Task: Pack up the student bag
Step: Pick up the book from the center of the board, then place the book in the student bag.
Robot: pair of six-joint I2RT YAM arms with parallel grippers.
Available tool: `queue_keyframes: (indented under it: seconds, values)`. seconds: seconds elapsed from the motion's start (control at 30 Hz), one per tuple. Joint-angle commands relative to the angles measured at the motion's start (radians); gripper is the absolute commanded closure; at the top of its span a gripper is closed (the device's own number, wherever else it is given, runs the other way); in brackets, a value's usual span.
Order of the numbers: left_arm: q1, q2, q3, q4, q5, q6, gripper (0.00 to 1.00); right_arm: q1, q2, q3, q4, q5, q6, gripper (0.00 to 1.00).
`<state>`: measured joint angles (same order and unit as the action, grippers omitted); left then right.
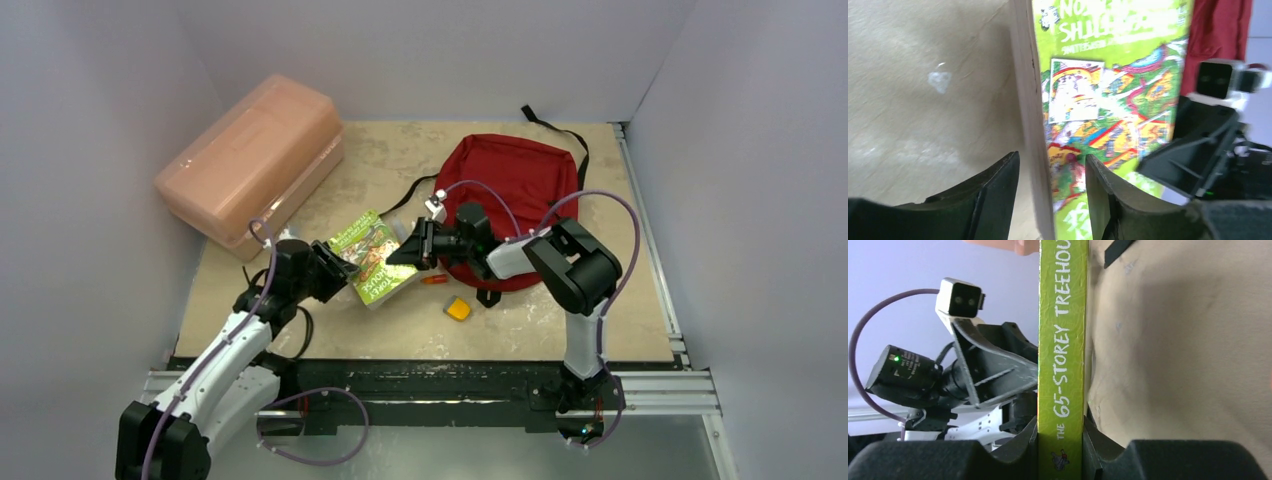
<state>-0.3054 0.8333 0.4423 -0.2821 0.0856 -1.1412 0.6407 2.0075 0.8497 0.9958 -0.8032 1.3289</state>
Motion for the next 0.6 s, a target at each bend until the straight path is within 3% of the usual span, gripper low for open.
queue_keyframes:
  seconds: [0.0, 0.07, 0.13, 0.2, 0.3, 0.4, 0.57]
  values:
    - [-0.003, -0.072, 0.044, -0.175, -0.077, 0.101, 0.44, 0.013, -0.201, 0.179, -0.355, -0.026, -0.324, 1.0]
    - [-0.003, -0.14, 0.057, -0.239, -0.157, 0.131, 0.41, 0.008, -0.271, 0.311, -0.718, 0.086, -0.587, 1.0]
    - [-0.003, -0.223, 0.074, -0.302, -0.242, 0.156, 0.41, 0.012, -0.326, 0.476, -1.093, 0.348, -0.844, 1.0]
    - [-0.003, -0.306, 0.073, -0.289, -0.307, 0.193, 0.38, 0.015, -0.387, 0.582, -1.301, 0.588, -1.014, 1.0]
    - [-0.003, -0.384, 0.062, -0.173, -0.315, 0.257, 0.36, 0.014, -0.543, 0.583, -1.366, 0.908, -1.09, 1.0]
    - [-0.003, -0.361, 0.037, 0.033, -0.185, 0.334, 0.41, 0.014, -0.729, 0.502, -1.338, 1.217, -1.102, 1.0]
    - [-0.036, -0.199, -0.031, 0.581, 0.044, 0.405, 0.43, 0.014, -1.059, 0.321, -1.3, 1.718, -1.086, 1.0]
